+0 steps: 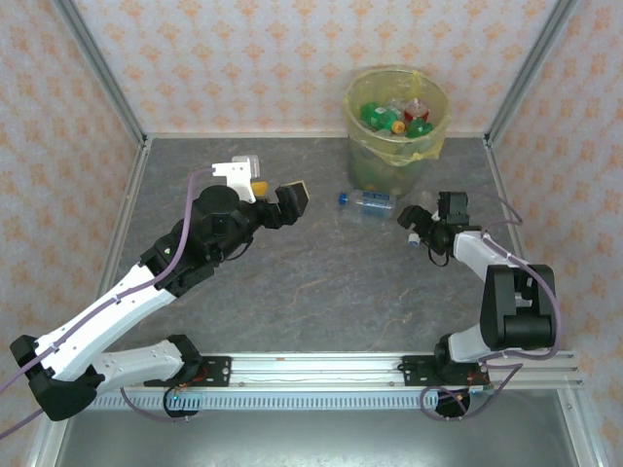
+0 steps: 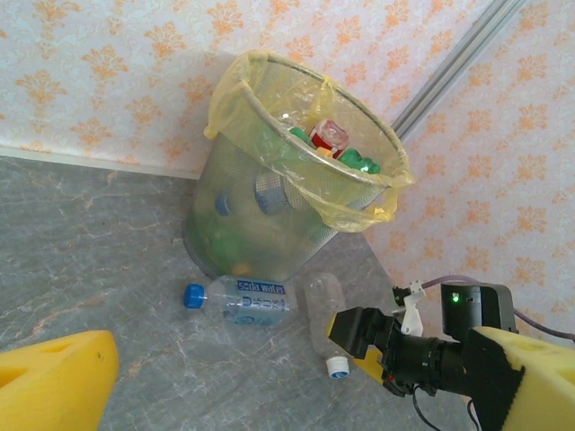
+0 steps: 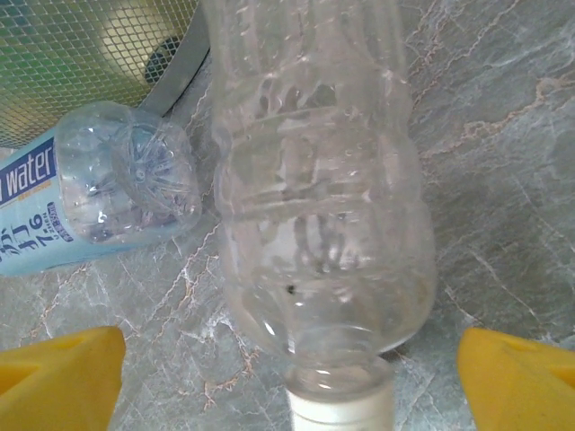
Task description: Put the plastic bottles in the bin
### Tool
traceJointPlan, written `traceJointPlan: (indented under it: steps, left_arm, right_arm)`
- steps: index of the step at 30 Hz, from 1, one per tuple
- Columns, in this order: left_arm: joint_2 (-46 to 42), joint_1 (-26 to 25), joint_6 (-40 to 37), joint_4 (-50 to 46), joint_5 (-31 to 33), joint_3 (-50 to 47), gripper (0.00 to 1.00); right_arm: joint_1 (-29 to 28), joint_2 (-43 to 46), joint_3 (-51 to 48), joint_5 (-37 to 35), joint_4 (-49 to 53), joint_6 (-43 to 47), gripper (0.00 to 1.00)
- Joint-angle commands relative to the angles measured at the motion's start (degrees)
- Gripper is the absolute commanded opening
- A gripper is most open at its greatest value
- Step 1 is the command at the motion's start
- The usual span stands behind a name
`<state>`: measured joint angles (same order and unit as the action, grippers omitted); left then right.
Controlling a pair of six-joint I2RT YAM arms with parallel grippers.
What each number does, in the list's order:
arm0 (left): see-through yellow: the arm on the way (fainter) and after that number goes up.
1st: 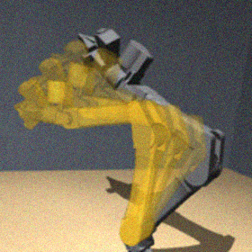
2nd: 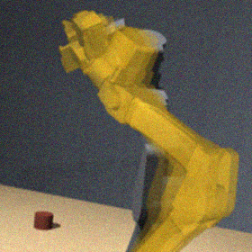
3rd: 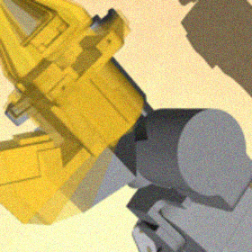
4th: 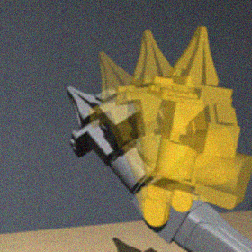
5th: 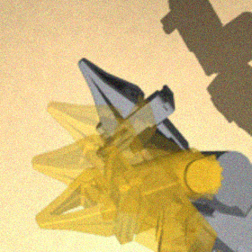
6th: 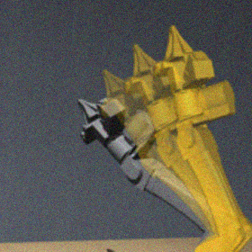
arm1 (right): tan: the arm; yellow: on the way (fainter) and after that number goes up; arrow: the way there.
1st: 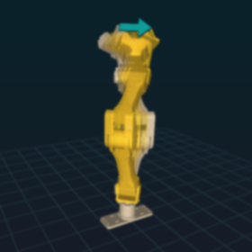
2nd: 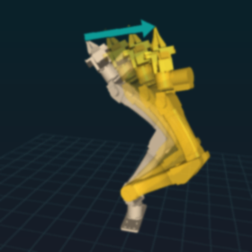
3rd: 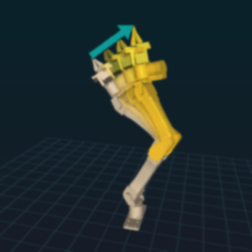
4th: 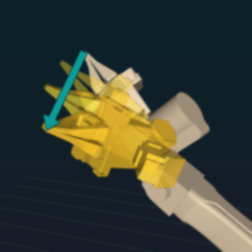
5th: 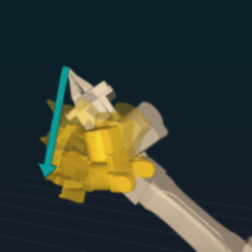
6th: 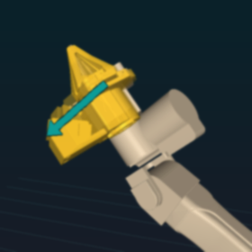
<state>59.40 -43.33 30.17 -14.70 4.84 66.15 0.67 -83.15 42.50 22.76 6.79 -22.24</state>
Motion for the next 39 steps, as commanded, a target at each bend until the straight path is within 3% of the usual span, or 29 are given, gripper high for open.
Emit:
traceJointPlan:
  steps: [1, 15, 24, 32, 39]
  left_arm:
    - [0.32, 0.52, 0.50, 1.92, -1.12, -0.61, 0.99]
    - [3.77, -0.76, 2.09, 6.17, -11.20, -1.64, 0.99]
    - [5.27, -2.19, 2.02, 5.95, -11.09, -0.56, 0.99]
    - [5.18, -2.35, 2.00, 5.56, -10.74, -0.67, 0.99]
    - [5.55, -2.38, 1.66, 5.35, -10.41, -0.36, 0.99]
  right_arm:
    - [-0.22, 1.42, -1.49, -1.33, 0.15, 1.03, 0.91]
    - [-0.84, -0.04, -3.01, -1.85, -2.58, -0.04, 0.73]
    - [-1.08, -1.79, -4.79, -4.43, -6.42, -3.92, 0.58]
    - [-1.31, -3.33, -4.66, -5.93, -8.01, -4.78, 0.55]
    - [-1.47, -4.33, -4.09, -5.62, -7.71, -2.99, 0.40]
